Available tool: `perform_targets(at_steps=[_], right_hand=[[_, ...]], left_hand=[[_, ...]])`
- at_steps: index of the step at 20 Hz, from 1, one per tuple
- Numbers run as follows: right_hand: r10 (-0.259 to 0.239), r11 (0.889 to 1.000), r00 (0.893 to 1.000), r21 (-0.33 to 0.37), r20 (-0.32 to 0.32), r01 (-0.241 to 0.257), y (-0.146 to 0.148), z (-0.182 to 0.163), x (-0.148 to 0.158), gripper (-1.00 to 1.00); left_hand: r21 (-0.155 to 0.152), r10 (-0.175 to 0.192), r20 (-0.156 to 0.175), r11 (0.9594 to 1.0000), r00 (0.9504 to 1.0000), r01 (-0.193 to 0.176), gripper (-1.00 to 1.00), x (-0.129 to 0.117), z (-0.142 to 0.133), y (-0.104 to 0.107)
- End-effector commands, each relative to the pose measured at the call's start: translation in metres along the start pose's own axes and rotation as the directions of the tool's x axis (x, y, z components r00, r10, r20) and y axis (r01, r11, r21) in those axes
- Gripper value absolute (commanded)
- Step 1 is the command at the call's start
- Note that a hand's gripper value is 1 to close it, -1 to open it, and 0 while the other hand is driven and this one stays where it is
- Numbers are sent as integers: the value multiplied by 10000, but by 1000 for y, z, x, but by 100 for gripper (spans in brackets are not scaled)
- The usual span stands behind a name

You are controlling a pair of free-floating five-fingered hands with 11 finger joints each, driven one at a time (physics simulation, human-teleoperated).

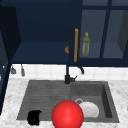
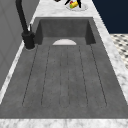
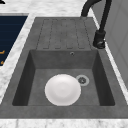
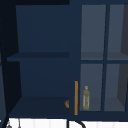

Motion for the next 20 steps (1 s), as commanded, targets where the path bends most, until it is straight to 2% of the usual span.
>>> perform_targets(at_steps=[1, 4, 6, 12, 20], right_hand=[[-180, 9984, 9974, 543, 699, 142, 7, 11, -11, -100], [-482, 9963, 9943, 751, 953, 411, 6, 12, -19, -100], [-568, 9938, 9951, 999, 806, 486, 5, 7, -19, -100], [-219, 9912, 9971, 1317, 726, 122, -2, -15, -23, -100], [-271, 9926, 9980, 1196, 564, 202, -2, -22, -38, -100]], left_hand=[[0, 0, 0, 10000, 10000, 0, 0, 0, 0, 0], [0, 0, 0, 10000, 10000, 0, 0, 0, 0, 0], [0, 0, 0, 10000, 10000, 0, 0, 0, 0, 0], [0, 0, 0, 10000, 10000, 0, 0, 0, 0, 0], [0, 0, 0, 10000, 10000, 0, 0, 0, 0, 0]])
